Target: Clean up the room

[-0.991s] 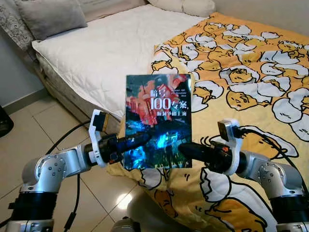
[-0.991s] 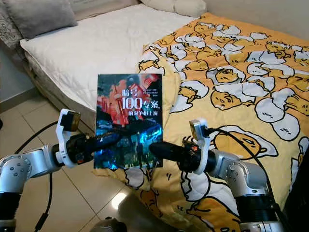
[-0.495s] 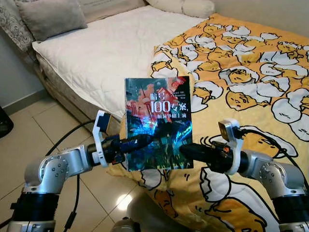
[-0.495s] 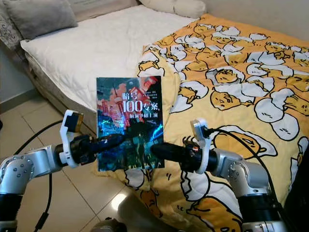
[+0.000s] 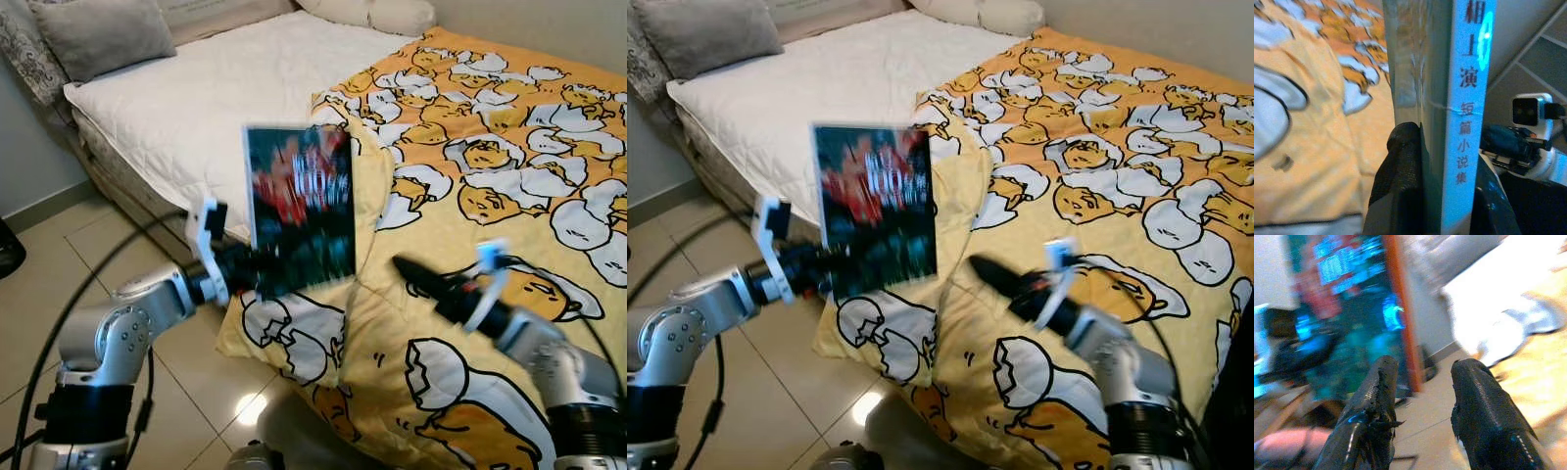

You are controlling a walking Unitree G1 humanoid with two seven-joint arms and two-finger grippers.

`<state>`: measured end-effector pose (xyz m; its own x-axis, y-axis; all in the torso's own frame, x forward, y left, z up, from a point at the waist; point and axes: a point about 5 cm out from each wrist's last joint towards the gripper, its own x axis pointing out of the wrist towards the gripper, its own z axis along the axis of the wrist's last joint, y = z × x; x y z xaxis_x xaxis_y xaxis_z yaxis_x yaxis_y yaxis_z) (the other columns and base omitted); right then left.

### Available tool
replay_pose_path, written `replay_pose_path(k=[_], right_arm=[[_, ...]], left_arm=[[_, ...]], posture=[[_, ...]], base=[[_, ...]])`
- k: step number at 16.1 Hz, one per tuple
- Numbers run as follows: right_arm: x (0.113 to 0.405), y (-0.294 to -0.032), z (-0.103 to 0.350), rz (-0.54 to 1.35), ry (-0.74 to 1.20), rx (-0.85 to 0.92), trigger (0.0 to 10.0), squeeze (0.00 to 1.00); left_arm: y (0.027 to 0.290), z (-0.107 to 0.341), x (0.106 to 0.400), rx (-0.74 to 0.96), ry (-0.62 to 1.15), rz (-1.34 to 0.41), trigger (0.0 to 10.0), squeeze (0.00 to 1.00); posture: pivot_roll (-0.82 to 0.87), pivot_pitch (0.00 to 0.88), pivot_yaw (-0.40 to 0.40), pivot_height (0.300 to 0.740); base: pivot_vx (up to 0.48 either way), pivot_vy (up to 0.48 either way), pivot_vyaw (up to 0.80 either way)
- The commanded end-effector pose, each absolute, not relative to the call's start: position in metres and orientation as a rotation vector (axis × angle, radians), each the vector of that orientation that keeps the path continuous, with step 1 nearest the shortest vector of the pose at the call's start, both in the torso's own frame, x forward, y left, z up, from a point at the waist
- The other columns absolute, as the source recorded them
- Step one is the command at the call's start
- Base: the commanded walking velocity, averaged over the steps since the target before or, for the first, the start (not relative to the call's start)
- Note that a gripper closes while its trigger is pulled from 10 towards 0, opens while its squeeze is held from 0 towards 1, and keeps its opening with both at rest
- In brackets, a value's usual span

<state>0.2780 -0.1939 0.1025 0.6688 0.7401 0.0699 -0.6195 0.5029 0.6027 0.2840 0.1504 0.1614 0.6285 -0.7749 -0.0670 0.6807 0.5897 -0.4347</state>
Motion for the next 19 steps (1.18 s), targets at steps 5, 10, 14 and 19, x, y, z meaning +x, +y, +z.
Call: replay_pose_path(k=[5,10,14,19], right_arm=[[0.278,-0.188,0.108,0.466,0.068,0.493,10.0,1.00],[0.270,-0.165,0.098,0.184,0.123,0.363,10.0,0.00],[0.276,-0.156,0.100,0.105,0.180,0.300,10.0,0.00],[0.278,-0.154,0.097,0.083,0.197,0.304,10.0,0.00]], left_arm=[[0.164,0.152,0.281,-0.046,0.247,-0.511,0.0,0.00],[0.185,0.125,0.262,0.136,0.281,-0.269,10.0,0.00],[0.182,0.133,0.262,0.167,0.191,-0.238,10.0,0.00],[0.178,0.141,0.268,0.189,0.168,-0.248,10.0,0.00]], posture=[[-0.09,0.000,0.025,0.740],[-0.11,0.000,0.005,0.740],[-0.08,0.000,-0.036,0.740],[-0.07,0.000,-0.041,0.740]], base=[[0.000,0.000,0.00],[0.000,0.000,0.00],[0.000,0.000,-0.14],[0.000,0.000,-0.44]])
